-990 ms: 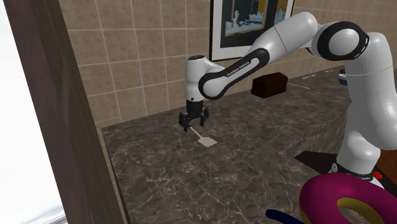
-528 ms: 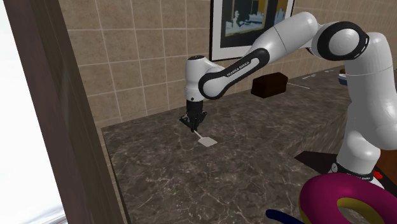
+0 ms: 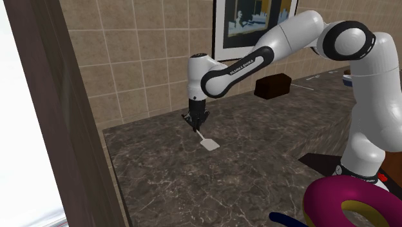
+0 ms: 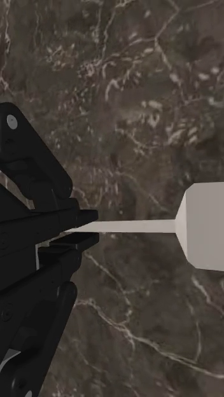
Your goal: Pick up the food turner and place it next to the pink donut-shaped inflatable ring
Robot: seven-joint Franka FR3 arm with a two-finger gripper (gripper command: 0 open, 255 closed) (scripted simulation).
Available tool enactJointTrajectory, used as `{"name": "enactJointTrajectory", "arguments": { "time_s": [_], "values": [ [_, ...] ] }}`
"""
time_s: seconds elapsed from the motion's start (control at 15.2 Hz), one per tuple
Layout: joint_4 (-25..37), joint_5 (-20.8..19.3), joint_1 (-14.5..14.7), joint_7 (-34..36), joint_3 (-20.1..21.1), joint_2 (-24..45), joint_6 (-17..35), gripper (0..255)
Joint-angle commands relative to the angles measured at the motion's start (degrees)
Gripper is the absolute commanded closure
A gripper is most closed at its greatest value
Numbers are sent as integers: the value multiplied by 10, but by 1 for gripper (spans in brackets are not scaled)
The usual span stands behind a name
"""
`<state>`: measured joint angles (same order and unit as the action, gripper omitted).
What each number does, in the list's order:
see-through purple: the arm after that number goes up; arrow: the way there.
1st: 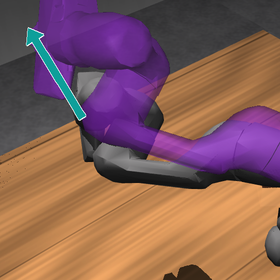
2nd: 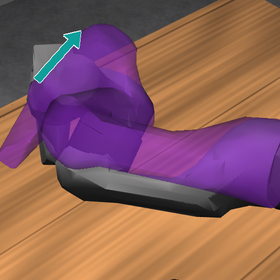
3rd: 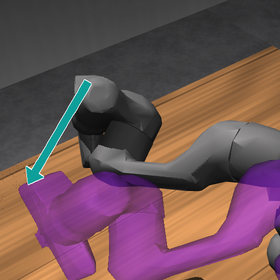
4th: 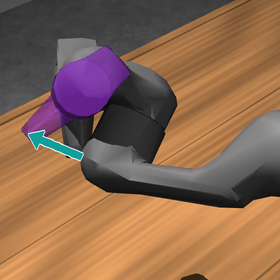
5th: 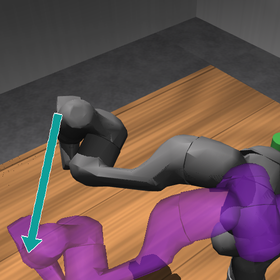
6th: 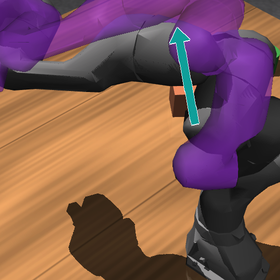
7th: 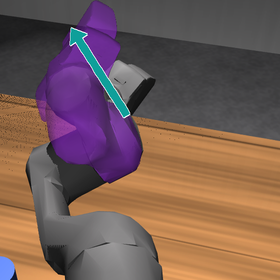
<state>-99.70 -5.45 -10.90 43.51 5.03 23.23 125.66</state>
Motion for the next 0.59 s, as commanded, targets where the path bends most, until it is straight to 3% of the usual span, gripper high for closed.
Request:
{"name": "enactJointTrajectory", "arguments": {
  "time_s": [0.0,0.53],
  "values": [
    [6,1,0,-1,1,-6,-12,255],
    [36,5,-1,-5,2,-29,-65,255]
  ]
}}
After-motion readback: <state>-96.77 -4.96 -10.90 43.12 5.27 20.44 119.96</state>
